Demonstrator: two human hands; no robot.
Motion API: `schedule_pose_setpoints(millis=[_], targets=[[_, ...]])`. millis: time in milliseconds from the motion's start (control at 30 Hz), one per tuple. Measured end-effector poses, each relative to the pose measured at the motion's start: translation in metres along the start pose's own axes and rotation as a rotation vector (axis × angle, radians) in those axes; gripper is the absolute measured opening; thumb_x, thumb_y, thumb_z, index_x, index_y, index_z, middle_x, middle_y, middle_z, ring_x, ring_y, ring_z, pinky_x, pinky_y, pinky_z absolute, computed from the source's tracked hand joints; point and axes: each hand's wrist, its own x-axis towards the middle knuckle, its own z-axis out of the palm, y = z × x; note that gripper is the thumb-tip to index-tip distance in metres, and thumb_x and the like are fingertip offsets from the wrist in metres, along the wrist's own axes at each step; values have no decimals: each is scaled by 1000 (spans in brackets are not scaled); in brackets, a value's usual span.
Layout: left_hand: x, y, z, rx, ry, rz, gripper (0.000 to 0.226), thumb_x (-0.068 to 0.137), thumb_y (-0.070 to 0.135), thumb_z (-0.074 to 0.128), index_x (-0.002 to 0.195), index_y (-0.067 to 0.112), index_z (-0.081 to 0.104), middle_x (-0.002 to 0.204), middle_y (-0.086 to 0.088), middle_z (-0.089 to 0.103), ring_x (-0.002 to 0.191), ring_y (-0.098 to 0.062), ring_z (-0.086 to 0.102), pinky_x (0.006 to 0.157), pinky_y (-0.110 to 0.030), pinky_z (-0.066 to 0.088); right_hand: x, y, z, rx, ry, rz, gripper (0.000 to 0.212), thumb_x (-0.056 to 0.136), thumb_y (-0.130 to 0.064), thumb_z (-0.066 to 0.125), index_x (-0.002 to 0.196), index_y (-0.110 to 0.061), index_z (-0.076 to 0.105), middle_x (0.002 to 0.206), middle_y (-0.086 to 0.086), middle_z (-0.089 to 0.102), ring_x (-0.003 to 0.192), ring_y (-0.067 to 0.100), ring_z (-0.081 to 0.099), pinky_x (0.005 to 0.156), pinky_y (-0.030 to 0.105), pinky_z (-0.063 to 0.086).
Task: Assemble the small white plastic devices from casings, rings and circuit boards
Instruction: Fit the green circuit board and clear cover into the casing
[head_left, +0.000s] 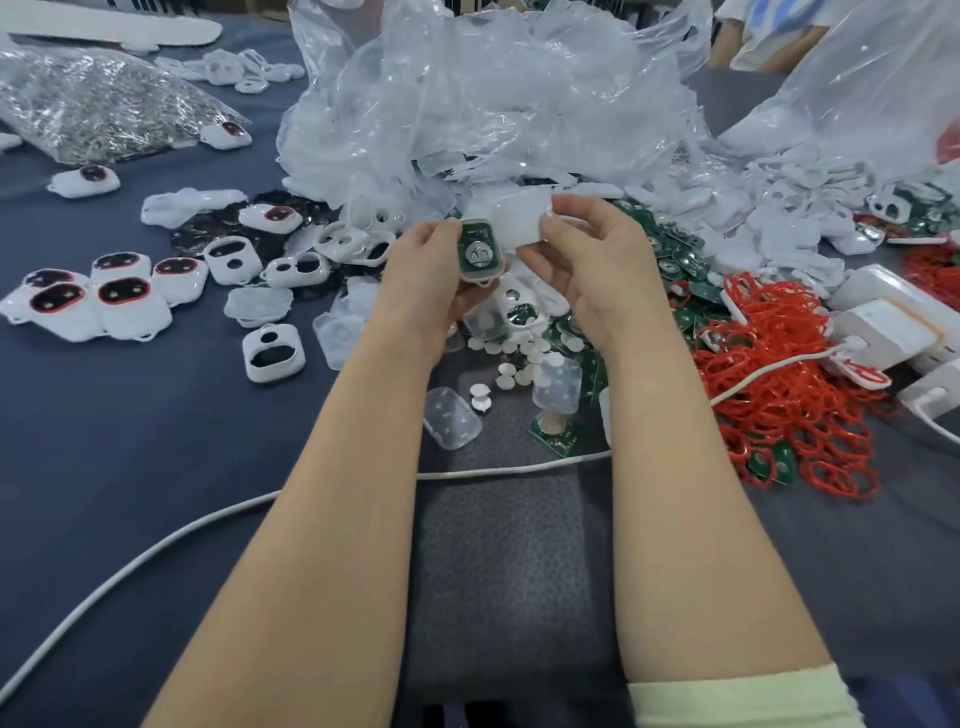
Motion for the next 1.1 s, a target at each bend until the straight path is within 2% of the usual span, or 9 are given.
schedule_pose_setpoints(millis=[200,300,400,533,633,733,833,967,1100], targets=[[0,-4,-1,-13,-2,-17,12,99,13,46,105,7,54,106,-20,67,79,-25,69,73,-32,60,-3,3,1,-11,-70,15,35,89,11,52,114,-13,56,96,10,61,83,19,69,76,23,56],[1,-5,-1,-13,3,-16,17,99,13,44,112,5,53,111,-22,66,83,-27,69,73,-33,60,-4,2,2,-65,-42,9,27,87,8,57,103,-12,64,90,7,65,82,16,67,74,21,56],[1,-4,0,12,17,-8,14,101,11,40,106,7,52,113,-23,64,86,-27,68,66,-30,59,-5,0,2,-92,42,25,13,88,-2,63,89,-15,64,92,10,68,74,15,67,67,19,55],[-1,-4,1,-15,29,3,17,101,6,37,96,12,52,105,-18,65,84,-26,68,69,-31,60,-6,-2,4,49,52,94,6,89,-1,62,90,-6,59,108,23,62,74,20,68,68,21,57],[-1,-6,3,-16,51,28,16,101,7,38,99,12,53,102,-14,64,82,-22,67,73,-31,59,-8,-2,5,96,34,121,8,89,2,61,95,-2,57,106,24,62,70,20,70,64,20,57],[0,-9,5,34,76,74,19,102,10,38,115,9,53,113,-15,62,89,-22,63,70,-26,58,-8,-1,10,-25,18,116,7,88,1,63,91,-5,60,98,20,65,67,17,70,64,20,56],[0,-9,8,14,94,116,23,102,8,37,120,7,50,113,-15,59,90,-23,61,75,-29,57,-8,1,16,-206,13,77,9,87,-5,66,84,-12,61,81,9,67,67,14,67,66,22,56],[-1,-9,10,2,118,137,20,100,5,34,110,10,50,105,-13,58,83,-21,60,72,-31,57,-10,4,19,-369,44,25,15,83,-6,70,76,-12,57,68,6,65,48,6,59,56,21,53],[-3,-10,12,-24,131,159,18,103,13,34,98,15,52,101,-11,58,80,-20,59,64,-28,56,-9,6,21,-492,86,2,12,77,-4,68,73,-11,59,75,14,70,59,20,63,71,40,57]])
